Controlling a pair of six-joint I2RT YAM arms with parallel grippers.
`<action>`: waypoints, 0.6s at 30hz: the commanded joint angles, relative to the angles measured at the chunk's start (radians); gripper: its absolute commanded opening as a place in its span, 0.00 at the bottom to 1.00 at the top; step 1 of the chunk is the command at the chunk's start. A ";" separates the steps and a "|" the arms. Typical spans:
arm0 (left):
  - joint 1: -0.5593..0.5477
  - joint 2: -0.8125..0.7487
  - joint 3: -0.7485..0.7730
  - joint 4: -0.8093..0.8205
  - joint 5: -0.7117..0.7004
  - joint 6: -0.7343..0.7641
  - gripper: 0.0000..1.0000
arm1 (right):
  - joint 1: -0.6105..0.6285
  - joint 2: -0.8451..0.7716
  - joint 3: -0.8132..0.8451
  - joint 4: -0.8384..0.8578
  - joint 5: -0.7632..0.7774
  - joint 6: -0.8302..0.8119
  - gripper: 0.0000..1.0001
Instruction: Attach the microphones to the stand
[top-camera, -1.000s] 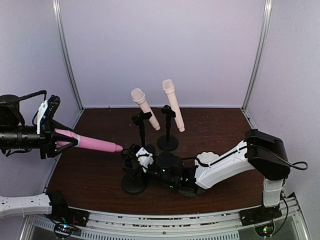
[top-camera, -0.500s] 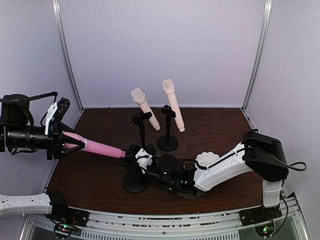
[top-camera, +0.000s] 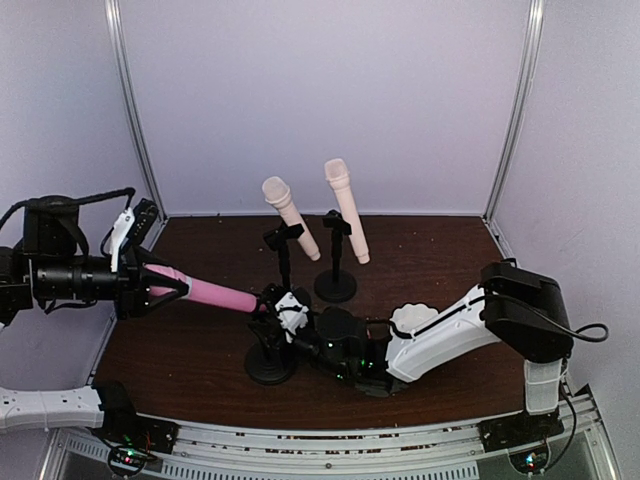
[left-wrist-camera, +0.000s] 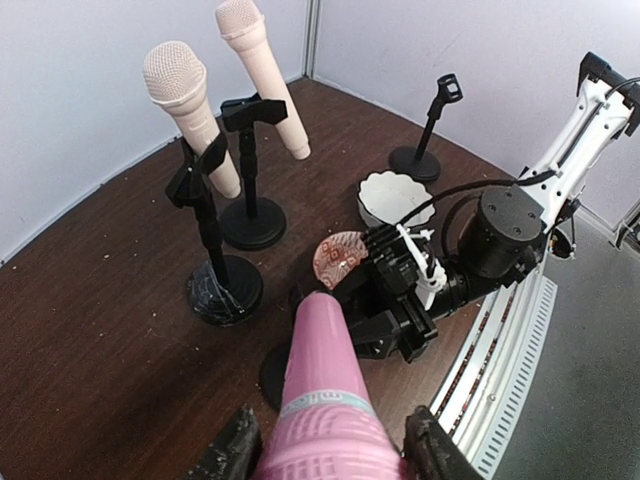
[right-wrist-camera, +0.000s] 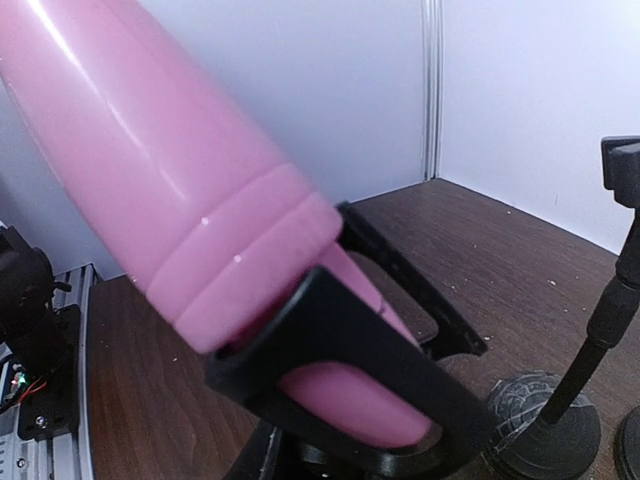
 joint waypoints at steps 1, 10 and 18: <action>-0.040 0.032 -0.073 0.109 -0.014 -0.036 0.00 | 0.013 0.030 0.018 -0.002 -0.032 -0.046 0.00; -0.109 0.079 -0.109 0.092 -0.185 -0.083 0.00 | 0.019 0.035 0.017 0.004 -0.031 -0.058 0.00; -0.119 0.096 -0.122 0.079 -0.279 -0.197 0.00 | 0.028 0.033 0.000 0.021 -0.016 -0.073 0.00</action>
